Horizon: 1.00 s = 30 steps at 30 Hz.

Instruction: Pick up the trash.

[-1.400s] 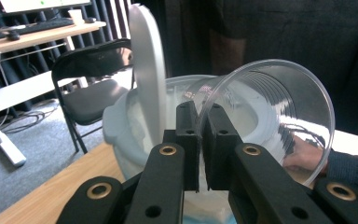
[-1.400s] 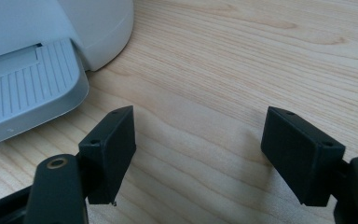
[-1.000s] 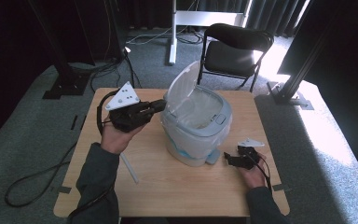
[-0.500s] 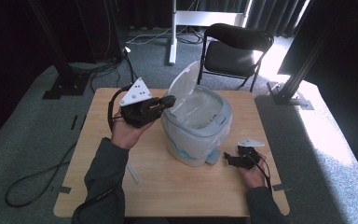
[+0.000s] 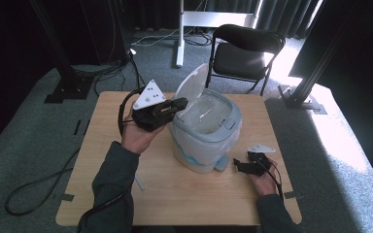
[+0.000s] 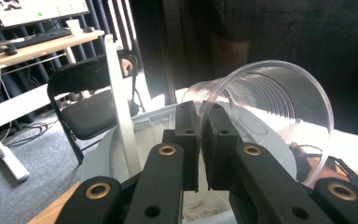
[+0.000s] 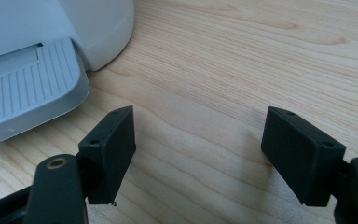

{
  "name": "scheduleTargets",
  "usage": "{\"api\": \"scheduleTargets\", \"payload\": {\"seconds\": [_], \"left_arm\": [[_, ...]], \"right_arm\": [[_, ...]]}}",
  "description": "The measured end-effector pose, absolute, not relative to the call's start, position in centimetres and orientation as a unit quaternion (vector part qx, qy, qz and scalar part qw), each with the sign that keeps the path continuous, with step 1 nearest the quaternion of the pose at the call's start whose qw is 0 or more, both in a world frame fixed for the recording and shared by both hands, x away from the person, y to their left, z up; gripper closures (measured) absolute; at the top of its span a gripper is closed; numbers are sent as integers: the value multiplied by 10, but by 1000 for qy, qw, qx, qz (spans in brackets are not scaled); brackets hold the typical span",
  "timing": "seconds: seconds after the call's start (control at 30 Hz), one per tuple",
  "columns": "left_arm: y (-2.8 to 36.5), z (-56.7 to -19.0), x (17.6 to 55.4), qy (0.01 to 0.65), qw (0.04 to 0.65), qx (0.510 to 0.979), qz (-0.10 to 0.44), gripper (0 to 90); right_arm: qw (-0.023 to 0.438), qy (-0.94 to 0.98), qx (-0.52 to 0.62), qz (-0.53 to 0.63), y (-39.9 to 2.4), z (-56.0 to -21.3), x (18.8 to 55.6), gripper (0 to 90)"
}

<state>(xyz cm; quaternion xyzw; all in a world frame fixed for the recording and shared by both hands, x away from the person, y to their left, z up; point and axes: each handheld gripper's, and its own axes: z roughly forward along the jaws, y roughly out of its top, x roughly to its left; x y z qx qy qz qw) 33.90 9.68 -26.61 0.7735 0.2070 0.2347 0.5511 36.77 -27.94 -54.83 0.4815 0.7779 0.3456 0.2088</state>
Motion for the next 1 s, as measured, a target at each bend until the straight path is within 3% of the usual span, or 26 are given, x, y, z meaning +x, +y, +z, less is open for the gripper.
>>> {"api": "scheduleTargets", "payload": {"seconds": [0.27, 0.43, 1.0], "left_arm": [[87, -266, 340, 203, 538, 780, 248, 851], [82, -268, 340, 208, 528, 781, 260, 711], [103, -267, 334, 212, 543, 773, 250, 618]], "right_arm": [[209, 778, 481, 346, -279, -548, 368, 252], [208, 779, 481, 346, -279, -548, 368, 251], [209, 779, 481, 345, -279, -548, 368, 250]]}}
